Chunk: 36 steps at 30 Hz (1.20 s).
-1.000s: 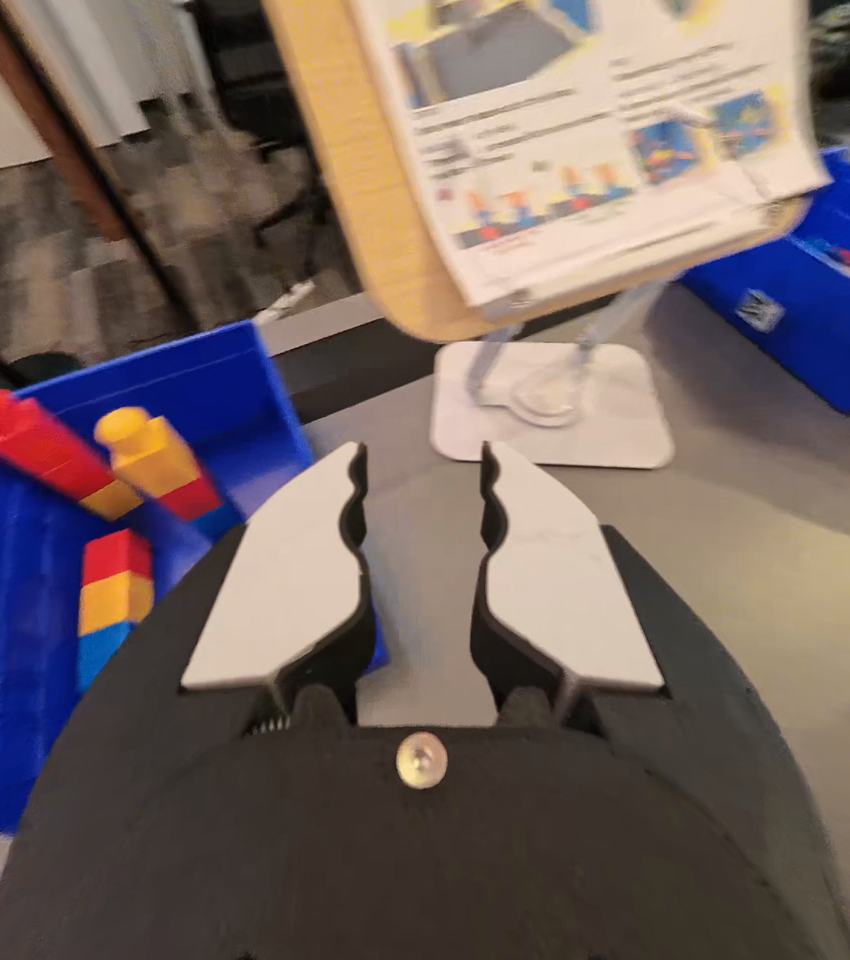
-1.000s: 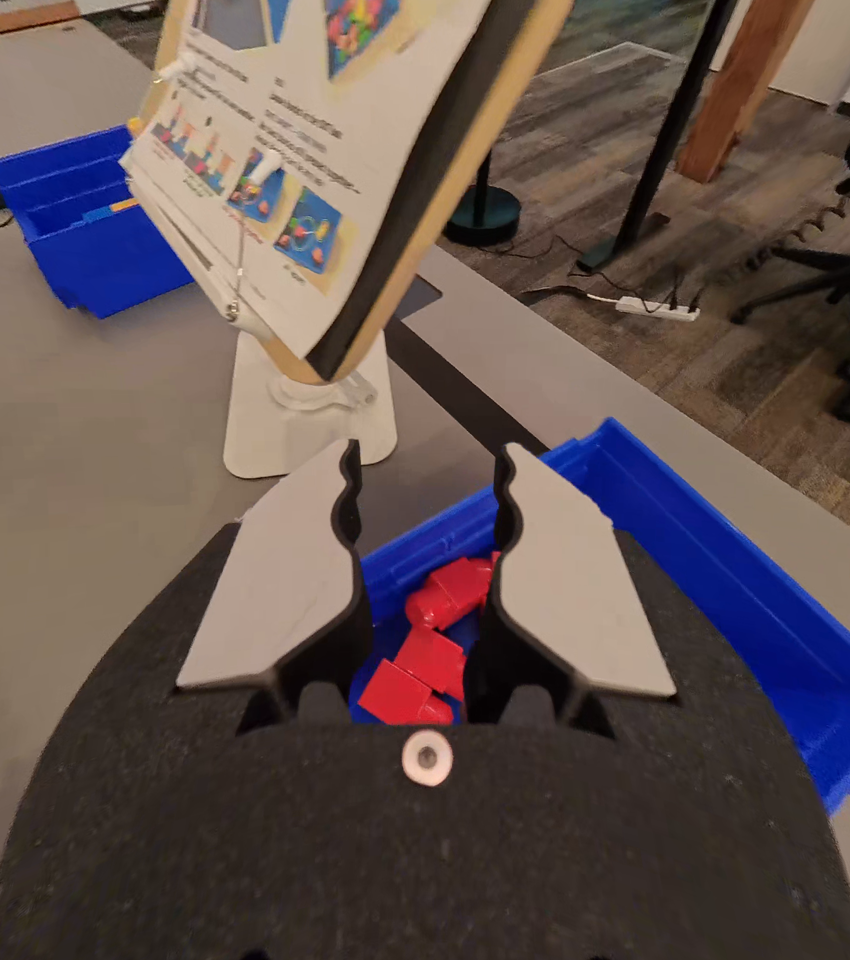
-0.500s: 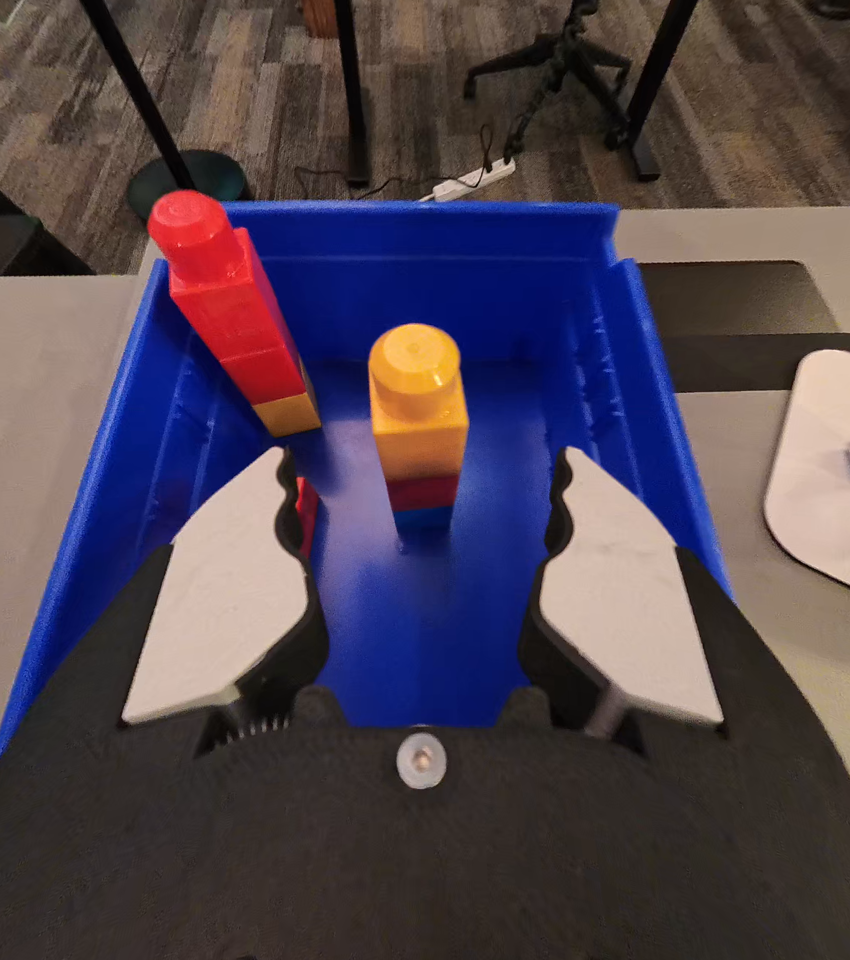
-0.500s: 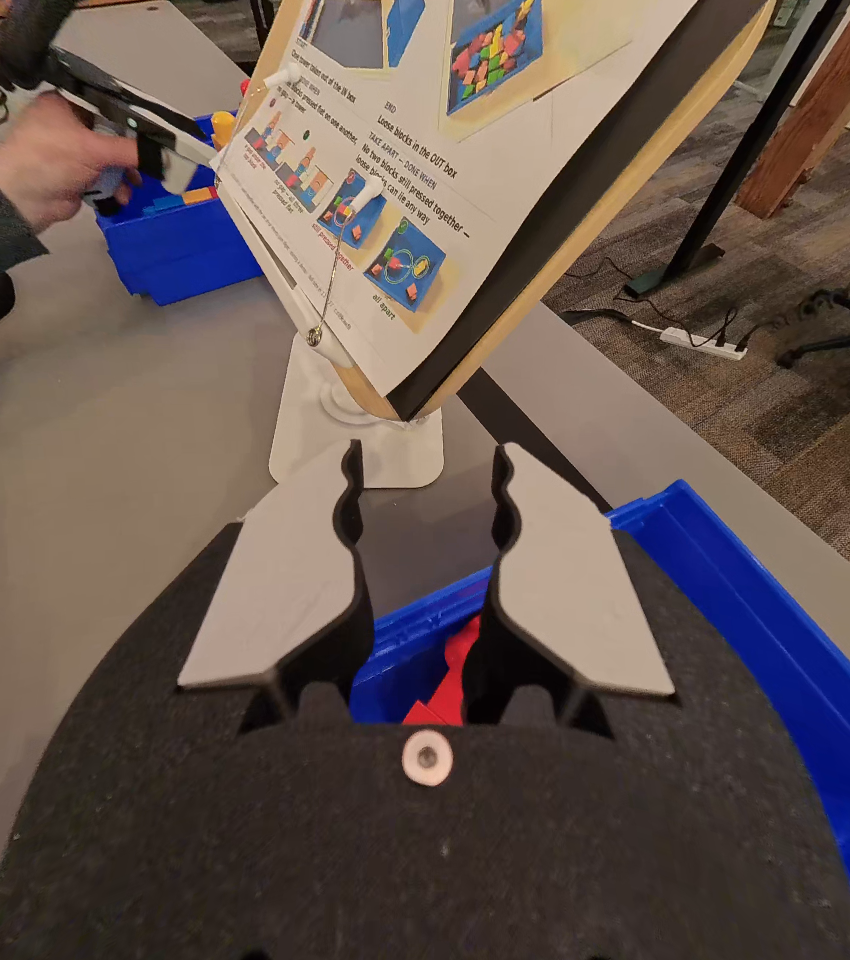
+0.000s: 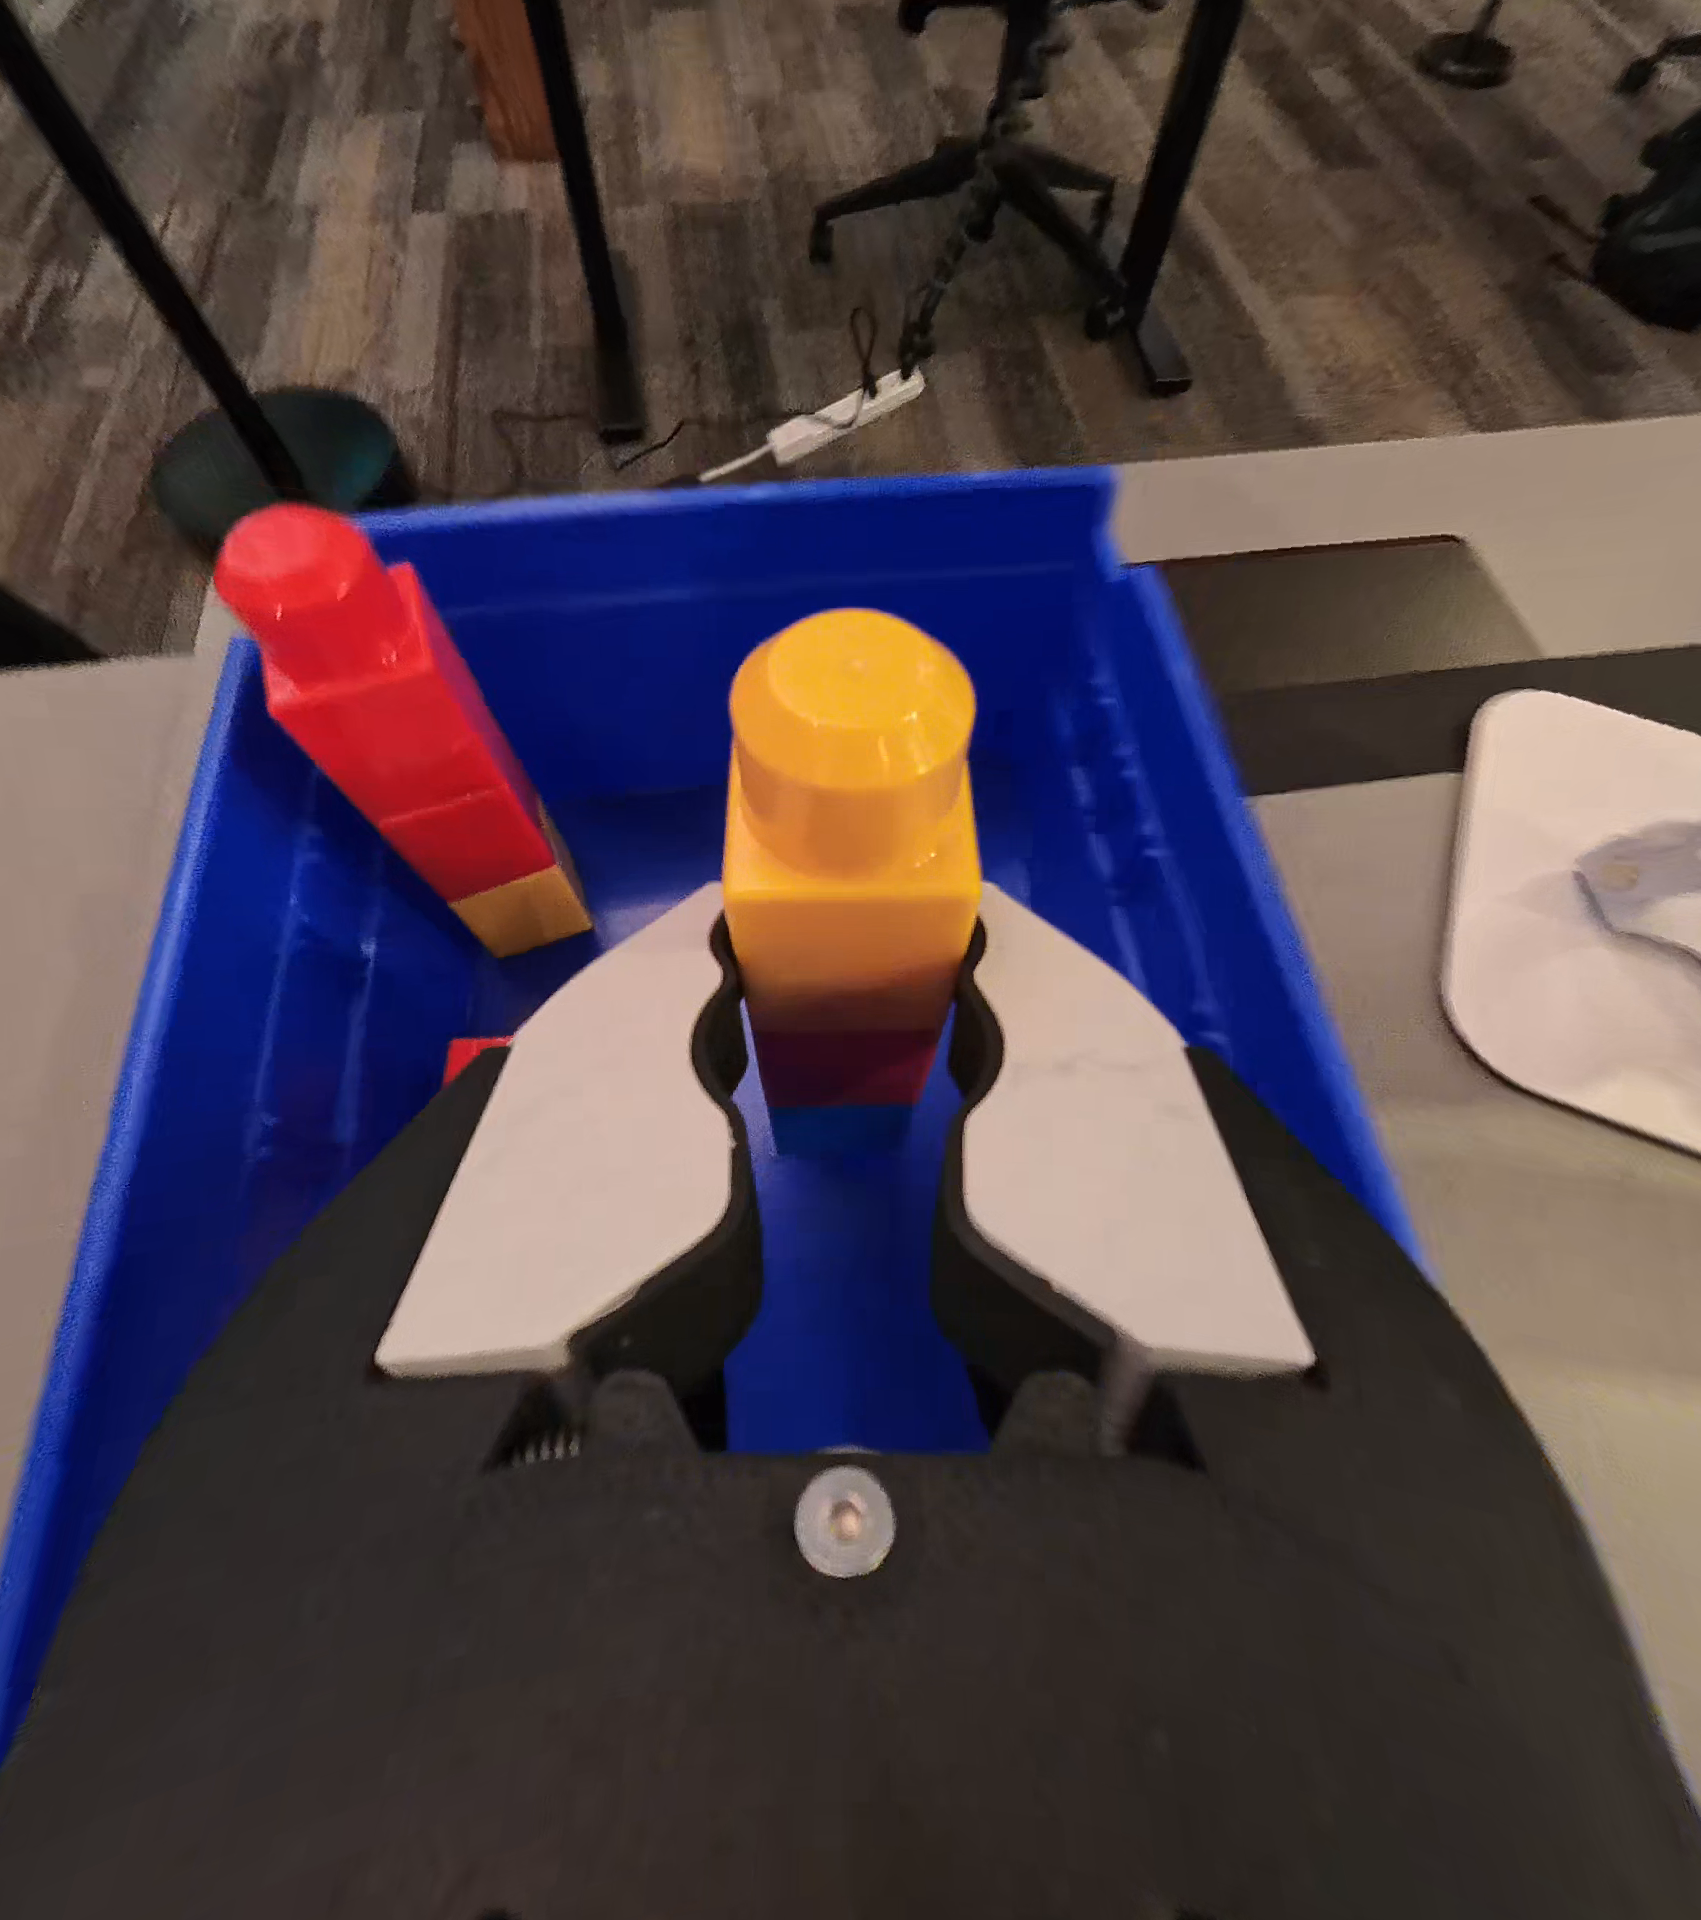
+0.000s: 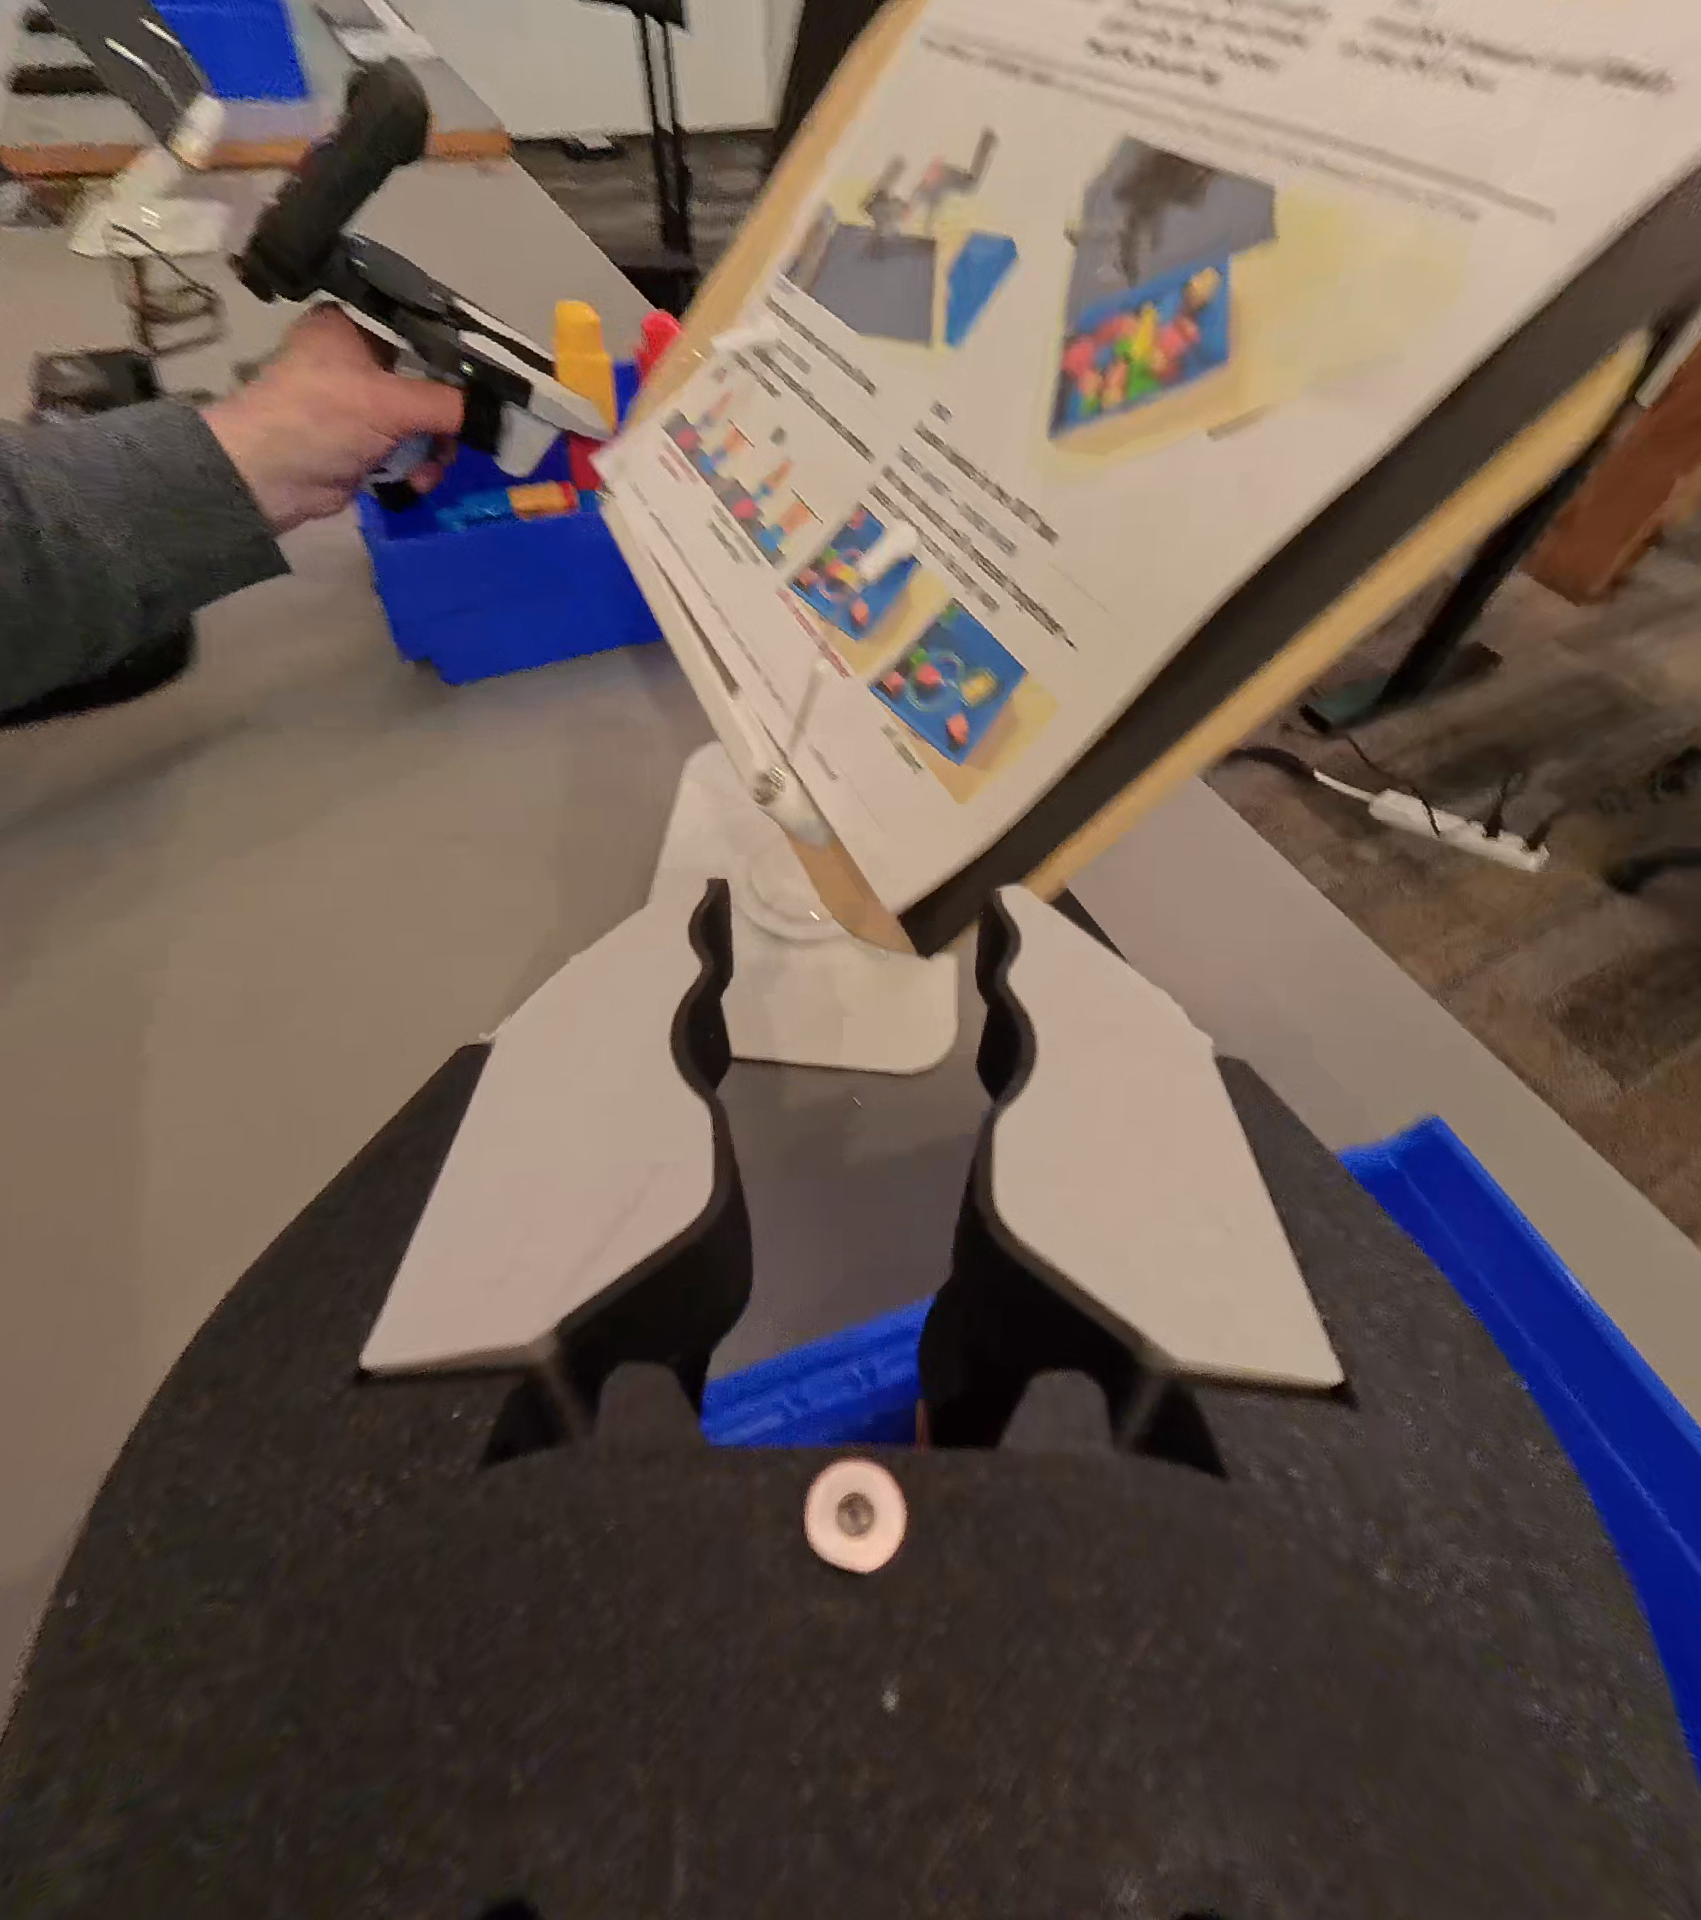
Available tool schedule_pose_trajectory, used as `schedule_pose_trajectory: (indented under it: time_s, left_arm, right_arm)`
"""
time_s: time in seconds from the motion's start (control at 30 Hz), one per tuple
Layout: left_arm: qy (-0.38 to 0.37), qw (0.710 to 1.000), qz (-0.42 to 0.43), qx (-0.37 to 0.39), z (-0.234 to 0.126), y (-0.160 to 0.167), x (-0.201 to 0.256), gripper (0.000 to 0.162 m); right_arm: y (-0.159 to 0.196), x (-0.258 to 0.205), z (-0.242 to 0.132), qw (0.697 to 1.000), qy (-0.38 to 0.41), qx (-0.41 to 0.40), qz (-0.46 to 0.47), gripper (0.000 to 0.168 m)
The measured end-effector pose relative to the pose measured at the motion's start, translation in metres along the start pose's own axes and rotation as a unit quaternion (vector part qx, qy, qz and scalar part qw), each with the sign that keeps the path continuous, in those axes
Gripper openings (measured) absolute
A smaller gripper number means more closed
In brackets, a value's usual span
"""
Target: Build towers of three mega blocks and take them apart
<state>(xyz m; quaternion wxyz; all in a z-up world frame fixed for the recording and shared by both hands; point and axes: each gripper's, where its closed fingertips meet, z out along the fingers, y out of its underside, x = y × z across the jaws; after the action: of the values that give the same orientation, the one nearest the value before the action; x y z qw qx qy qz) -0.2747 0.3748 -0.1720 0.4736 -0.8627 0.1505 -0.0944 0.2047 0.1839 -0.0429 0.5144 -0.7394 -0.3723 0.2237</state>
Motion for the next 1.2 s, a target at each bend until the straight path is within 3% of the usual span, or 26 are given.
schedule_pose_trajectory:
  time_s: [0.17,0.33,0.5,0.63,0.9,1.13,1.2]
  left_arm:
    - [0.054,0.993,0.098,0.024,-0.076,-0.029,0.059,0.036]
    - [0.184,0.964,0.190,0.029,-0.145,-0.036,0.169,0.036]
    - [0.312,0.911,0.268,0.006,-0.177,-0.012,0.285,0.036]
    - [0.360,0.874,0.327,-0.027,-0.182,0.012,0.342,0.036]
    - [0.401,0.848,0.342,-0.046,-0.183,0.027,0.374,0.036]
    - [0.410,0.849,0.333,-0.019,-0.183,0.019,0.377,0.036]
    - [0.412,0.849,0.329,-0.017,-0.181,0.022,0.376,0.049]
  right_arm:
    - [-0.031,-0.051,0.013,0.995,-0.076,0.045,-0.045,0.046]
    - [-0.056,-0.117,0.037,0.978,-0.177,0.089,-0.072,0.050]
    - [-0.058,-0.174,0.071,0.960,-0.250,0.093,-0.080,0.059]
    - [-0.052,-0.202,0.090,0.949,-0.292,0.088,-0.075,0.059]
    - [-0.044,-0.210,0.090,0.934,-0.340,0.082,-0.067,0.035]
    - [-0.051,-0.206,0.087,0.939,-0.321,0.099,-0.075,0.033]
    - [-0.059,-0.204,0.083,0.937,-0.322,0.123,-0.062,0.033]
